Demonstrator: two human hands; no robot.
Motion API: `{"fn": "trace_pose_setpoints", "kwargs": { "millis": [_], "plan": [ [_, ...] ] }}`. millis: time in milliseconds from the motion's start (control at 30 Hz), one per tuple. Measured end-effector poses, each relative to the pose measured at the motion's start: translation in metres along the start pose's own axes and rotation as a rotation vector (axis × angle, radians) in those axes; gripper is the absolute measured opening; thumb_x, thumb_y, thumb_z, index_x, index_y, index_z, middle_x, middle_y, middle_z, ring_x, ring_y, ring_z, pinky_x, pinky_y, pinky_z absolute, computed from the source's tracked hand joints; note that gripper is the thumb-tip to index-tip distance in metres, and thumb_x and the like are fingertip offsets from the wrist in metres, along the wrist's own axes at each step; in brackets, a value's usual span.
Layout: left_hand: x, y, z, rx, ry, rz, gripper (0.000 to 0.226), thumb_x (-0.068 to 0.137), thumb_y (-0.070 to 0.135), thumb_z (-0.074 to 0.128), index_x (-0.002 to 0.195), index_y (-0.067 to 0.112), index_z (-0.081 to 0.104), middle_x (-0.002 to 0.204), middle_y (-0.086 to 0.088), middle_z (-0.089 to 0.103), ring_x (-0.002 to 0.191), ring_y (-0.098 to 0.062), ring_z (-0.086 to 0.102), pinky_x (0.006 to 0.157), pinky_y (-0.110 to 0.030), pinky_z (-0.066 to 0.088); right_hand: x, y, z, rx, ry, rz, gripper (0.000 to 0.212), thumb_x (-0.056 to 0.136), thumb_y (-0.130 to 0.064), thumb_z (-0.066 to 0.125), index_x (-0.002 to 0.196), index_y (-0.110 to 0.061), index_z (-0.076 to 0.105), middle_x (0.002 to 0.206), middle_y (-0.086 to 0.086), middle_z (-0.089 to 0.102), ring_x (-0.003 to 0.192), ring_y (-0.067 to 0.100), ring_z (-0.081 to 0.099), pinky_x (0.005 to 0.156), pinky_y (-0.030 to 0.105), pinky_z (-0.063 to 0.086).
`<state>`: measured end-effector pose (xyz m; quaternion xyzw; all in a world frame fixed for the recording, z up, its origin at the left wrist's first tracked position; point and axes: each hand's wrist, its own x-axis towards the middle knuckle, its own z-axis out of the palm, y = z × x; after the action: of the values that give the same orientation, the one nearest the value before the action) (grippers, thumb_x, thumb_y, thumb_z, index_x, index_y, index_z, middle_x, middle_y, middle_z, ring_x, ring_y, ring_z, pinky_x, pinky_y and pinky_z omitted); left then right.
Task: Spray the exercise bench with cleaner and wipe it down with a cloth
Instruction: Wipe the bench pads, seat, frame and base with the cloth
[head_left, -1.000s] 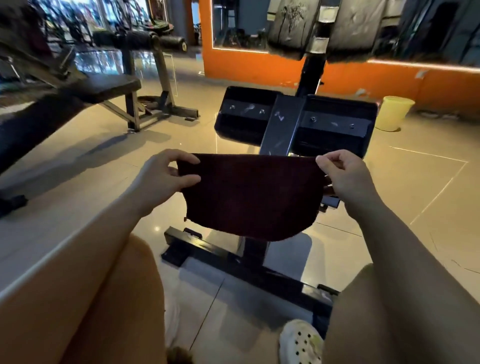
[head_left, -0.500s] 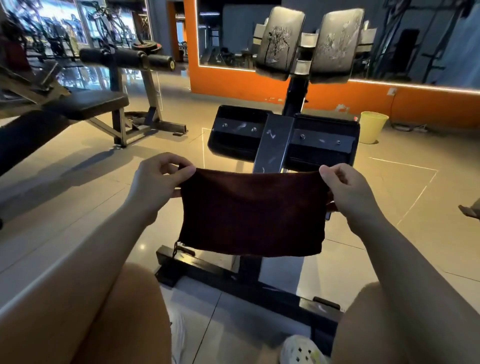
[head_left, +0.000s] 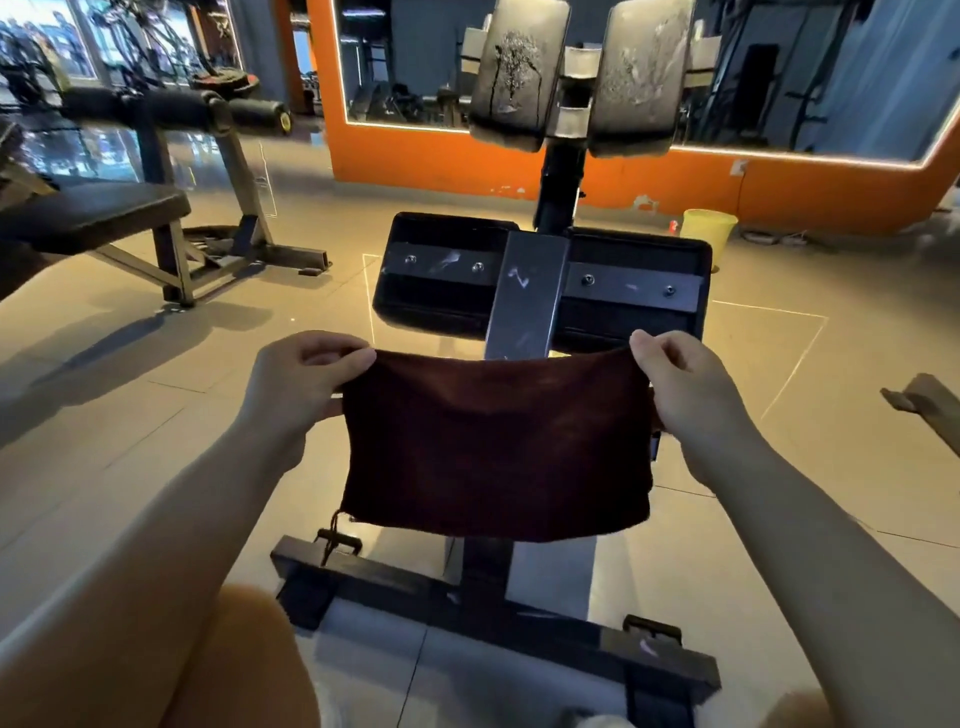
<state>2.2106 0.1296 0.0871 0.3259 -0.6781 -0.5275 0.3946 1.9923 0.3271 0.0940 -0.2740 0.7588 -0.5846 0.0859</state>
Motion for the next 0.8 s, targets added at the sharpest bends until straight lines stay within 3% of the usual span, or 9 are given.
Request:
{"fn": "trace_pose_setpoints", "kwargs": {
  "millis": [167, 300, 400, 500, 667, 800],
  "plan": [
    [-0.002, -0.003, -0.007, 0.029, -0.007, 0.048, 0.008, 0.094, 0.016, 0.058, 0.101, 0.020, 0.058, 0.106, -0.012, 0.065, 0.099, -0.022, 0.063, 0.068, -0.028, 0.052, -0.007, -0.004, 0.003, 0.094, 0.009, 0.086, 0.036, 0.100, -0.048, 0.046, 0.090, -0.015, 0.058, 0.091, 0.004, 0.058, 0.093, 0.028, 0.061, 0.081, 0.044, 0.053],
    [-0.011, -0.006, -0.026, 0.051, 0.043, 0.028, 0.014, 0.096, 0.018, 0.056, 0.109, 0.015, 0.055, 0.106, -0.011, 0.065, 0.098, -0.021, 0.062, 0.067, -0.028, 0.052, -0.013, -0.014, 0.009, 0.045, -0.028, 0.054, 0.045, 0.100, -0.048, 0.044, 0.101, -0.005, 0.059, 0.094, 0.009, 0.059, 0.102, 0.033, 0.062, 0.080, 0.042, 0.052],
    [-0.016, -0.006, -0.035, 0.058, 0.073, 0.010, 0.015, 0.096, 0.021, 0.056, 0.110, 0.015, 0.055, 0.105, -0.009, 0.064, 0.098, -0.022, 0.062, 0.065, -0.026, 0.050, -0.020, -0.019, 0.014, 0.019, -0.052, 0.044, 0.041, 0.100, -0.046, 0.046, 0.096, -0.009, 0.061, 0.097, 0.012, 0.063, 0.093, 0.028, 0.064, 0.075, 0.039, 0.053],
    [-0.017, -0.008, -0.037, 0.072, 0.067, -0.023, 0.016, 0.095, 0.024, 0.058, 0.109, 0.016, 0.056, 0.110, -0.012, 0.063, 0.101, -0.024, 0.062, 0.064, -0.027, 0.050, -0.026, -0.016, 0.012, 0.043, -0.094, 0.085, 0.035, 0.098, -0.044, 0.051, 0.084, -0.013, 0.060, 0.084, 0.004, 0.061, 0.081, 0.024, 0.063, 0.065, 0.033, 0.049],
    [-0.016, -0.009, -0.040, 0.113, 0.060, -0.033, 0.019, 0.096, 0.028, 0.056, 0.110, 0.015, 0.053, 0.111, -0.010, 0.062, 0.104, -0.024, 0.059, 0.067, -0.027, 0.048, -0.023, -0.014, 0.014, 0.131, -0.161, 0.152, 0.030, 0.097, -0.037, 0.057, 0.083, -0.011, 0.062, 0.074, 0.002, 0.064, 0.080, 0.020, 0.065, 0.074, 0.037, 0.056],
    [-0.015, -0.009, -0.041, 0.125, 0.075, -0.029, 0.018, 0.097, 0.028, 0.053, 0.109, 0.016, 0.050, 0.103, -0.003, 0.059, 0.093, -0.012, 0.056, 0.067, -0.022, 0.044, -0.021, -0.017, 0.025, 0.131, -0.243, 0.178, 0.022, 0.097, -0.026, 0.057, 0.089, -0.006, 0.063, 0.088, 0.009, 0.066, 0.079, 0.022, 0.066, 0.059, 0.028, 0.054]
  ]
}}
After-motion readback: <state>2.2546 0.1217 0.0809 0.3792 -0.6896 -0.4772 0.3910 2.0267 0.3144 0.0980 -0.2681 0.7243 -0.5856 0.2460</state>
